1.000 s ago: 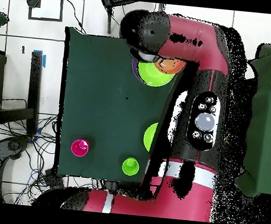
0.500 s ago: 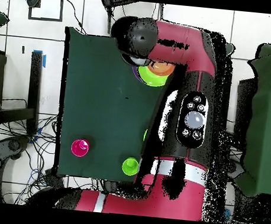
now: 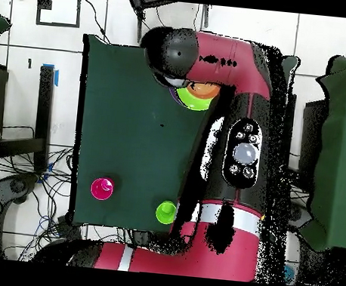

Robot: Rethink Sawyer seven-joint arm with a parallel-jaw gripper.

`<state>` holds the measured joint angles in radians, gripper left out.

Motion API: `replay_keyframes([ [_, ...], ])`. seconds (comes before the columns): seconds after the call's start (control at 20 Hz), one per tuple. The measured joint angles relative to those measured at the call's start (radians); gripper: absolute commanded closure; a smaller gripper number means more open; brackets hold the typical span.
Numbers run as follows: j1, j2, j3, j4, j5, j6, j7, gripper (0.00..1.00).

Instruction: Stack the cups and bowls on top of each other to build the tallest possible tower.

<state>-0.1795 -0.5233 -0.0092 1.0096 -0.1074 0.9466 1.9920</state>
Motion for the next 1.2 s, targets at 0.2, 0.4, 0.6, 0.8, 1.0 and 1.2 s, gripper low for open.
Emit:
replay_keyframes([
  [0.2,0.000,0.002,0.000,0.006,0.000,-0.007,0.000,1.00],
  [0.4,0.000,0.005,0.000,0.006,0.000,-0.028,0.000,1.00],
  [0.6,0.000,0.008,0.000,0.006,0.000,-0.050,0.000,1.00],
  [0.8,0.000,0.010,0.000,0.007,0.000,-0.068,0.000,1.00],
  [1.0,0.000,0.012,0.000,0.007,0.000,-0.079,0.000,1.00],
  [1.2,0.000,0.014,-0.001,0.007,0.000,-0.082,0.000,1.00],
])
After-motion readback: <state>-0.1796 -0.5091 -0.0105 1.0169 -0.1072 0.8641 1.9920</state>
